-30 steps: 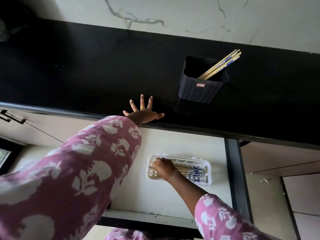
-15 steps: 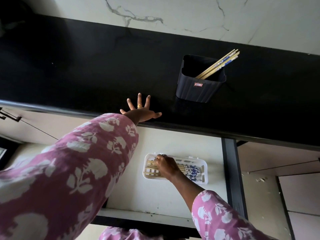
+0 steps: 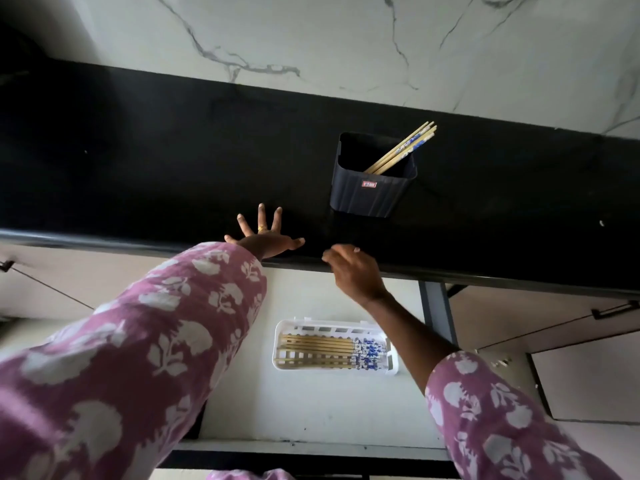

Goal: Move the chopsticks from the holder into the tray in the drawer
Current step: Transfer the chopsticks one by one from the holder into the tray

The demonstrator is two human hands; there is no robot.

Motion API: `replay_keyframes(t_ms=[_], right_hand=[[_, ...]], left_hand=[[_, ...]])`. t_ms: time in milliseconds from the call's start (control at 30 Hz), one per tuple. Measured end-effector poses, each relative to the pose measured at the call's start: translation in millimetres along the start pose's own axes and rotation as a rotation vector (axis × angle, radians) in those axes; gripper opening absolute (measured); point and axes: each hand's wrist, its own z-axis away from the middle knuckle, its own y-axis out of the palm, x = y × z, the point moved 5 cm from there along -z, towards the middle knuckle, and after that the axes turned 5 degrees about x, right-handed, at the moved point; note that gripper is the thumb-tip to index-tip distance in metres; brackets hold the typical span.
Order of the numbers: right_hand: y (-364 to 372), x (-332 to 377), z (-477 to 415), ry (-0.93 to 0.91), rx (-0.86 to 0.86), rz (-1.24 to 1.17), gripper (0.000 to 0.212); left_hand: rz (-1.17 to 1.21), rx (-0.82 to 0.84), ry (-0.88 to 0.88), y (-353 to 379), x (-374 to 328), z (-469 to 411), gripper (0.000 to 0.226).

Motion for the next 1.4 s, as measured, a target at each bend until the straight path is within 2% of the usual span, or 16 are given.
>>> replay_keyframes(t_ms=[33, 100, 167, 300, 467, 633, 800, 900, 1000, 1067, 1233, 1400], right_hand=[[-13, -7, -12, -0.003, -0.072, 0.001, 0.042], [-35, -23, -32, -0.014, -0.192, 0.047, 0.028], [-55, -45, -51, 0.058, -0.252, 0.073, 0.019], [-81, -100, -80, 0.354, -0.332, 0.055, 0.017], [-85, -161, -97, 0.93, -0.256, -0.162, 0.022], [-74, -202, -104, 1.177, -0.222, -0.293, 0.031], [-53, -243, -114, 1.304, -0.249, -0.467, 0.042], [-13, -300, -113, 1.38, -0.257, -0.588, 0.05], [7, -323, -114, 1.411, -0.255, -0.578, 0.03], [-7, -306, -116, 1.423, -0.265, -0.55, 0.025], [-42, -283, -115, 1.398, -0.339, -0.547, 0.034], [-112, -218, -121, 1.241, -0.441, -0.561, 0.024]], left_hand=[[0.006, -0.001, 0.0, 0, 0, 0, 0.089], [0.005, -0.001, 0.004, 1, 1, -1, 0.09], [-0.001, 0.001, 0.013, 1, 1, -1, 0.09], [-0.005, 0.006, 0.019, 0, 0, -2, 0.088], [-0.004, 0.019, 0.011, -1, 0, -4, 0.09], [0.006, 0.028, 0.007, -1, -1, -6, 0.091], [-0.001, 0.031, -0.007, -1, -1, -8, 0.091], [0.004, 0.031, -0.008, -1, -1, -8, 0.091], [0.004, 0.03, -0.009, -2, -1, -8, 0.09], [0.004, 0.026, -0.007, -2, -1, -8, 0.091], [0.019, -0.013, -0.004, -1, -1, -6, 0.09], [0.072, -0.068, 0.021, -1, 0, 2, 0.087]])
